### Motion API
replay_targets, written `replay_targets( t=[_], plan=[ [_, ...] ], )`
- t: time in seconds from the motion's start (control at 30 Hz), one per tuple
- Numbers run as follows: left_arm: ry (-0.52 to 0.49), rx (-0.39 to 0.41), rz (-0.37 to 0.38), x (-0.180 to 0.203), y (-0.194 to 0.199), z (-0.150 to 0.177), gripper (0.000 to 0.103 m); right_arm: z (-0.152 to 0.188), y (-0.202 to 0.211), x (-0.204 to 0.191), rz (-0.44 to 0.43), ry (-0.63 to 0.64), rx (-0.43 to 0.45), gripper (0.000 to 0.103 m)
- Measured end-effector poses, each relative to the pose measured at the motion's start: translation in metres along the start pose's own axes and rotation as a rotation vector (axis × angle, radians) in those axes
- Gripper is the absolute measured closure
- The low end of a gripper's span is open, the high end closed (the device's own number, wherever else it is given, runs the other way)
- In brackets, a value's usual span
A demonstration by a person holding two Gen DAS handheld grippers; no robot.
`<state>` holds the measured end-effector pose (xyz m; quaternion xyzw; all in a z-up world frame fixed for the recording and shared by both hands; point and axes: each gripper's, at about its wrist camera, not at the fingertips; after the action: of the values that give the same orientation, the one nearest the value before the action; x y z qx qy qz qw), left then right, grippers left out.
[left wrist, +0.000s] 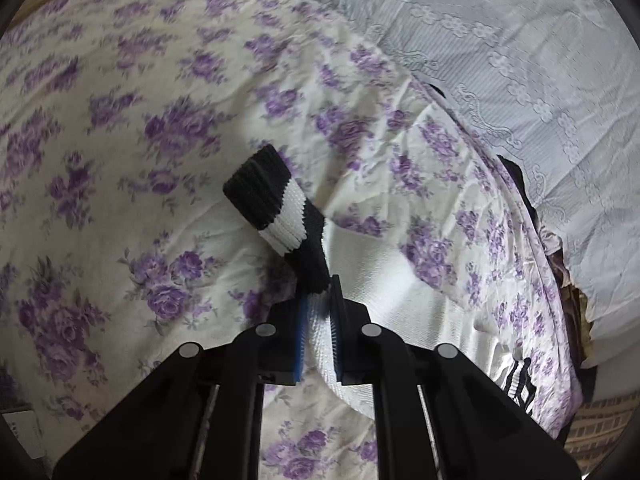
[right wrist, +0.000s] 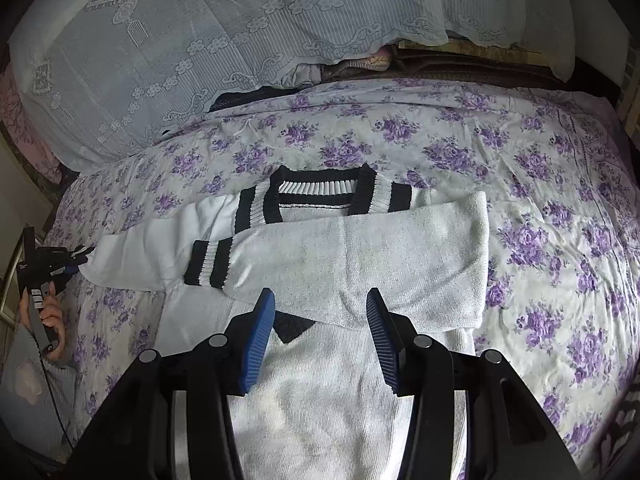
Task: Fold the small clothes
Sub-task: 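Lift the second sleeve with the left tool and fold it across the body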
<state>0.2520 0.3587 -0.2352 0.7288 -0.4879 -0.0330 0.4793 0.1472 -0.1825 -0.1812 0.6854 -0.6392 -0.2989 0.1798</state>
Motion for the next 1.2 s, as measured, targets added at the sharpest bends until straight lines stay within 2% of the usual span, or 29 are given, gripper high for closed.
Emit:
replay_targets(
  t=[0.23,0.53,0.83,1.2],
  plan=[
    [-0.113,0.040,-0.013,0.033,0.026,0.004,0.094,0.002,0.003,0.000,-0.051,-0.004,0.009,0.055],
    [-0.244,0.070,-0.002,0.082,0.055,0.023,0.094,0.005,0.013,0.023,-0.082,-0.056,0.030,0.055],
    [-0.375,0.078,0.019,0.137,0.073,0.047,0.094,0.015,0.029,0.060,-0.069,-0.134,0.058,0.054],
    [-0.473,0.069,0.084,0.203,0.093,0.079,0.094,0.031,0.041,0.102,-0.057,-0.229,0.072,0.054]
  ],
)
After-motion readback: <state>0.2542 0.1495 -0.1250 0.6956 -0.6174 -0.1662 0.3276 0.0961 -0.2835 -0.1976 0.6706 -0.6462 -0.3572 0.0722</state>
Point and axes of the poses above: each gripper's, at about its wrist camera, not at the fingertips, and y roughly against the way its jaws point, x to its right, z to its underside, and after that the axes turned 11 degrees about x, right-handed
